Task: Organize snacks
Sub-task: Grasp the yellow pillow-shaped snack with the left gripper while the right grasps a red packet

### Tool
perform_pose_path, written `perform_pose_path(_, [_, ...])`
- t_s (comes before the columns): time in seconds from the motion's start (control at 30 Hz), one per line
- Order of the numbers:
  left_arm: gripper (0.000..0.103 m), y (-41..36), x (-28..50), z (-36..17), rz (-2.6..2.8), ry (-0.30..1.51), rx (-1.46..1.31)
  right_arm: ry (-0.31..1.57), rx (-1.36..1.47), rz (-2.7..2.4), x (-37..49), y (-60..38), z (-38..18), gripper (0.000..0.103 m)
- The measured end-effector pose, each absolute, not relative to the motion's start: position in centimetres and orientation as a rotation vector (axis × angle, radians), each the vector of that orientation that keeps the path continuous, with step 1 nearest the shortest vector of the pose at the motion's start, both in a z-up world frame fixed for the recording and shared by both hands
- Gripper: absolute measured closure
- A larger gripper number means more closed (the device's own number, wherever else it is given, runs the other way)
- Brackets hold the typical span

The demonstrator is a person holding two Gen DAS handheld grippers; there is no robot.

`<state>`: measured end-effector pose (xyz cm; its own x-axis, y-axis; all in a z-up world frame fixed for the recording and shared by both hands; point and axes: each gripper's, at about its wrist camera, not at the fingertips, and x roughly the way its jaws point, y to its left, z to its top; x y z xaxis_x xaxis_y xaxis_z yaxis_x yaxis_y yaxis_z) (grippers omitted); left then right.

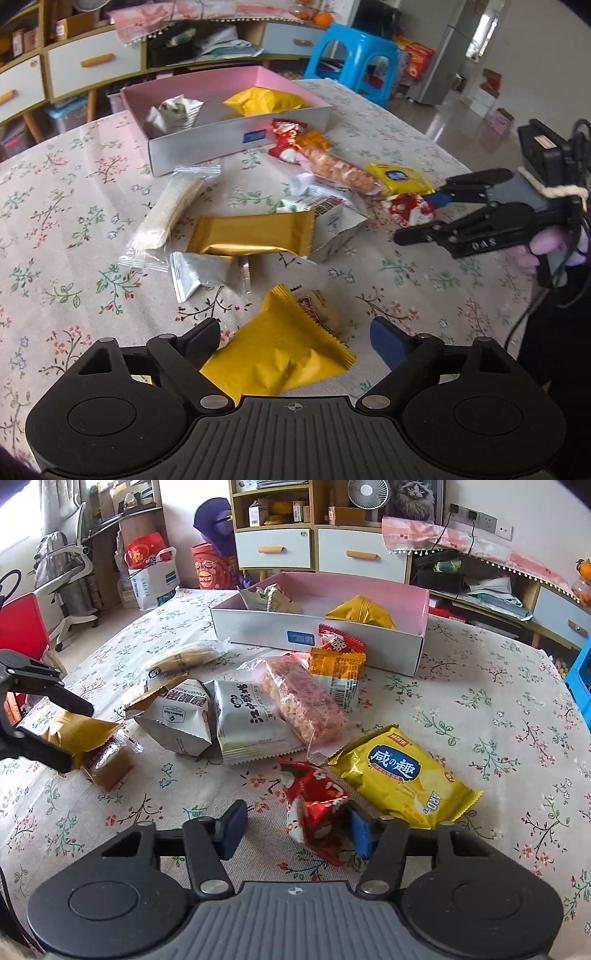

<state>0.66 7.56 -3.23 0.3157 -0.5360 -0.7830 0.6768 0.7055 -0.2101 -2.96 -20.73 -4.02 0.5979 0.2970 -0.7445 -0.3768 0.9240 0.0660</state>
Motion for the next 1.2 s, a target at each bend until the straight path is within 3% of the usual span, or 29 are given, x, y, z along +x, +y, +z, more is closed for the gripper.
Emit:
perform_pose_path(0.4, [0.013,7.4,-0.3,-4.1,-0.796,1.015,0.362,0.842,-0.11,0.393,-2.9,-20.2,-3.9,0.072])
perform_pose_path(0.5, [0.019,7.4,0.0,-4.4,-0.749,1.024,0.381,0.841,-0.116,0.399,-2.9,-20.0,-3.8,0.077])
perform_pose_path(0.67, [0.059,8.0,0.8,-4.0,-0.692,1.019,0.359,0.838,-0.121,0.406,-3.1,-19.8,-3.8,0.082])
perform_pose_path(1.2, [0.066,7.9,0.7,-2.0,-0.681,0.935,0.308,0.758,-0.111,0.432,-3.7,-19.4,-1.3,0.085])
